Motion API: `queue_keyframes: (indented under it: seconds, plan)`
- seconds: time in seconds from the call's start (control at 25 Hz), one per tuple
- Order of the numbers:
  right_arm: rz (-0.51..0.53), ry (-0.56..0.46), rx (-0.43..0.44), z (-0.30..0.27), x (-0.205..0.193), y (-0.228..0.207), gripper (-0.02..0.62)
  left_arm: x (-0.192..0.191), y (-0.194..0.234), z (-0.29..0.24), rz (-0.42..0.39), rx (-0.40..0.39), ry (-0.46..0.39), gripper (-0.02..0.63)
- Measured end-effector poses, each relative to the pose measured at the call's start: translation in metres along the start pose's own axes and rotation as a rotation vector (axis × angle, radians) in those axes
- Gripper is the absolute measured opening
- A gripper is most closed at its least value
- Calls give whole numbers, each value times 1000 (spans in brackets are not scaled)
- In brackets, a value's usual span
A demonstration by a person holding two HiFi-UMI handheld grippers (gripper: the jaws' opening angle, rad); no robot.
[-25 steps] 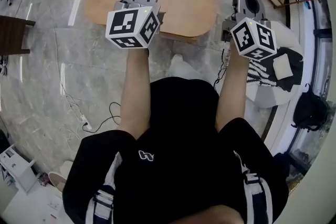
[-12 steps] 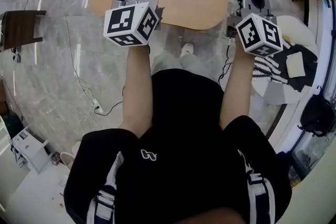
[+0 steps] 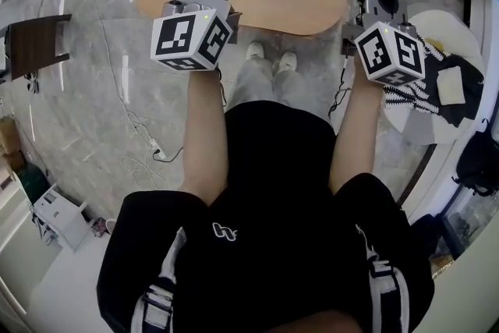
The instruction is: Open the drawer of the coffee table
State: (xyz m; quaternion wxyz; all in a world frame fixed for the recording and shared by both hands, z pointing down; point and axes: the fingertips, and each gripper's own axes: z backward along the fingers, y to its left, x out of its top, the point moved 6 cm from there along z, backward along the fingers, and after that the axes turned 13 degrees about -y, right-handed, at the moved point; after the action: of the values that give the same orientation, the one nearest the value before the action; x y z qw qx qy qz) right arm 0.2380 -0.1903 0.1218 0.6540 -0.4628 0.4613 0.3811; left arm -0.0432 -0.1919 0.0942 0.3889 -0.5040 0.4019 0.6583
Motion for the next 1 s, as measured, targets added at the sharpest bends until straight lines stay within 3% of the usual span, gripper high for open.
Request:
queue_keyframes:
  seconds: [0.4,1.0]
  plan:
    - [-16,103,-52,0,-58,-3,12,-54,54,5,-30,52,153,12]
    - [-30,348,-82,9,-194,13,12,-184,119,53,55,49,413,12]
